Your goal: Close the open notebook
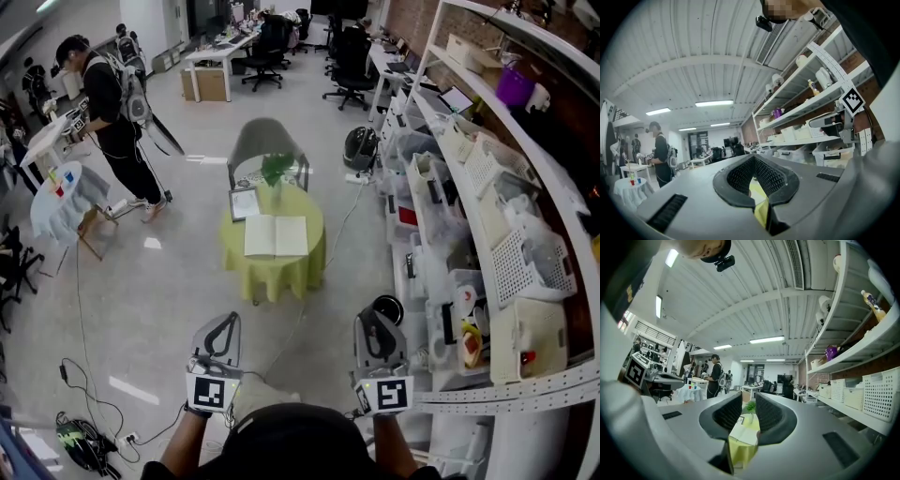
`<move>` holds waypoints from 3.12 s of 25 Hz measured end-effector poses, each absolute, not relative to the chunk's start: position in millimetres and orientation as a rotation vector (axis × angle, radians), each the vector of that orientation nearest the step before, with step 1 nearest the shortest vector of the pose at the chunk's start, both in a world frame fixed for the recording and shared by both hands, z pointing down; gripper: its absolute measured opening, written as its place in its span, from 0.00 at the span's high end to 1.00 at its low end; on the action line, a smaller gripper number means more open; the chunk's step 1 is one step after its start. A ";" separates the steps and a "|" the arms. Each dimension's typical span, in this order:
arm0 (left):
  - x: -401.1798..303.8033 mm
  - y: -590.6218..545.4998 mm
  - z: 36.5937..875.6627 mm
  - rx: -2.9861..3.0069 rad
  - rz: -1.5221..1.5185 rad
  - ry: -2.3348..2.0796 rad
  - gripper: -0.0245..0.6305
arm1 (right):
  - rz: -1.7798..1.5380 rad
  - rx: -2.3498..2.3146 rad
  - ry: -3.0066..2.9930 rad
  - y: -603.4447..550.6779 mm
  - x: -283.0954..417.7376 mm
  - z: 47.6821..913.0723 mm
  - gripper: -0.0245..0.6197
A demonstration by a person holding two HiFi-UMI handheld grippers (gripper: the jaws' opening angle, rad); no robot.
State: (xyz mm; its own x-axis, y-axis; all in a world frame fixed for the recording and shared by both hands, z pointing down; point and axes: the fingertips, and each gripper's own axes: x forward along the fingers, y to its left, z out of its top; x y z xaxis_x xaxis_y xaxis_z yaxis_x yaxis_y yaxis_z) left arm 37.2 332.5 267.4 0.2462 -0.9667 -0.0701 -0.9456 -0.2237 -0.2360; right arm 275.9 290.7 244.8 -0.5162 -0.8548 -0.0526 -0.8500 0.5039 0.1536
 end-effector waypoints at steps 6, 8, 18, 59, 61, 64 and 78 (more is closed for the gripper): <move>41.7 337.8 274.8 -2.307 -0.147 1.796 0.93 | -0.241 1.513 -2.715 295.2 275.4 244.8 0.72; 41.3 337.9 276.0 -2.309 -0.150 1.802 0.93 | -0.246 1.496 -2.725 296.4 274.9 246.0 0.64; 38.8 341.9 280.6 -2.301 -0.144 1.840 0.93 | -0.259 1.460 -2.748 292.3 271.5 250.7 0.16; -42.0 230.0 279.7 -2.322 -0.147 1.981 0.93 | -0.246 1.327 -2.648 181.4 195.1 289.7 0.08; -55.5 215.7 274.2 -2.325 -0.128 1.957 0.93 | -0.252 1.337 -2.640 169.1 181.2 285.7 0.09; -77.4 198.2 271.5 -2.336 -0.125 1.931 0.93 | -0.263 1.349 -2.648 156.8 156.1 279.7 0.10; -166.5 129.6 296.4 -2.469 -0.087 1.824 0.93 | -0.198 1.400 -2.540 100.7 58.5 303.4 0.14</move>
